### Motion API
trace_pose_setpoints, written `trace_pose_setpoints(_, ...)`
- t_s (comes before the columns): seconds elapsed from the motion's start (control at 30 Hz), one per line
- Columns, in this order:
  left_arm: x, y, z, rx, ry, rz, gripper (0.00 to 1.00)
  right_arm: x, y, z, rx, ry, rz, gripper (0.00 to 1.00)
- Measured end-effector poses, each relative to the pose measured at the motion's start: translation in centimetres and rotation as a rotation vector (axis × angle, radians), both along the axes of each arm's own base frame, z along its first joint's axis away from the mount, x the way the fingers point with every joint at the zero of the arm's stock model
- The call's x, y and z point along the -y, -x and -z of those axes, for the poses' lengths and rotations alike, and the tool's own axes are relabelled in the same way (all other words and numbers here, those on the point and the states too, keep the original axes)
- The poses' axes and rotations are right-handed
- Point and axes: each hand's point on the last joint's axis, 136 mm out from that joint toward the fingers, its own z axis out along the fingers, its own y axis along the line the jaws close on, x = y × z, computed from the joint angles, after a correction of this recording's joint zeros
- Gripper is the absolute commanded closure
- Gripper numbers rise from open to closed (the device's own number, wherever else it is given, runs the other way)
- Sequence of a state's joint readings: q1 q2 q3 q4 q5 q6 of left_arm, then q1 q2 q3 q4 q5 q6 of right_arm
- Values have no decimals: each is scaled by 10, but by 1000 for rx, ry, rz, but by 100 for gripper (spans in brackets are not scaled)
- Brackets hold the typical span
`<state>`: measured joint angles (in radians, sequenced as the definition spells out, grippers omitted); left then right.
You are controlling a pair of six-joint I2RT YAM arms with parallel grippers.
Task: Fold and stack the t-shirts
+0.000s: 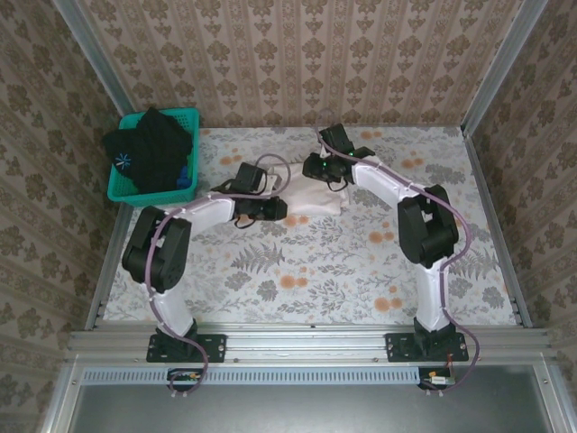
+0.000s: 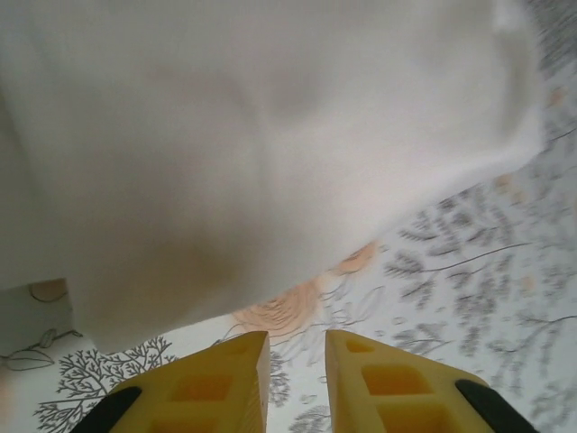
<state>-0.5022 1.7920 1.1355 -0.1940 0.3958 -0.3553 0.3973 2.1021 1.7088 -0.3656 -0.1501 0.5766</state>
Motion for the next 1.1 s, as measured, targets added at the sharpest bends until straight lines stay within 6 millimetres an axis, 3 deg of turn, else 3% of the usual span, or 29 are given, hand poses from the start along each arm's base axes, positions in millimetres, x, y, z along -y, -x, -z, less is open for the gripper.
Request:
trace_pose_setpoints(0.13, 9, -14, -30, 65, 45, 4, 64, 18, -22, 39, -50, 30, 58, 62)
trace_pose_setpoints(0.27, 19, -28, -36, 75, 61, 10, 63, 32, -29, 82, -139, 47, 96, 54)
trace_pose_setpoints(0.37, 33, -49, -29, 77, 70, 18, 60, 32, -36, 69, -124, 34, 99, 47)
trace_pose_setpoints(0.47, 39, -59, -4, 44, 58, 25, 62, 34, -35, 52, -98, 29, 103, 41)
trace_pose_setpoints(0.6, 39, -54, 35, -30, 32, 34, 67, 38, -14, 24, -67, 18, 96, 45)
trace_pose_setpoints(0.73, 36, -50, 42, -28, 50, 39, 68, 26, 15, 9, -34, -1, 63, 46)
trace_pose_setpoints(0.8, 35, -50, 43, -20, 61, 38, 69, 16, 32, 20, -51, 0, 41, 46)
trace_pose_setpoints(0.93, 31, -50, 44, -13, 82, 29, 69, 12, 69, 66, -155, 42, 12, 46)
trace_pose_setpoints(1.0, 30, -49, 43, -18, 92, 29, 70, 19, 77, 79, -184, 54, 19, 46)
trace_pose_setpoints(1.1, 29, -47, 43, -19, 97, 31, 70, 28, 72, 77, -173, 41, 35, 40)
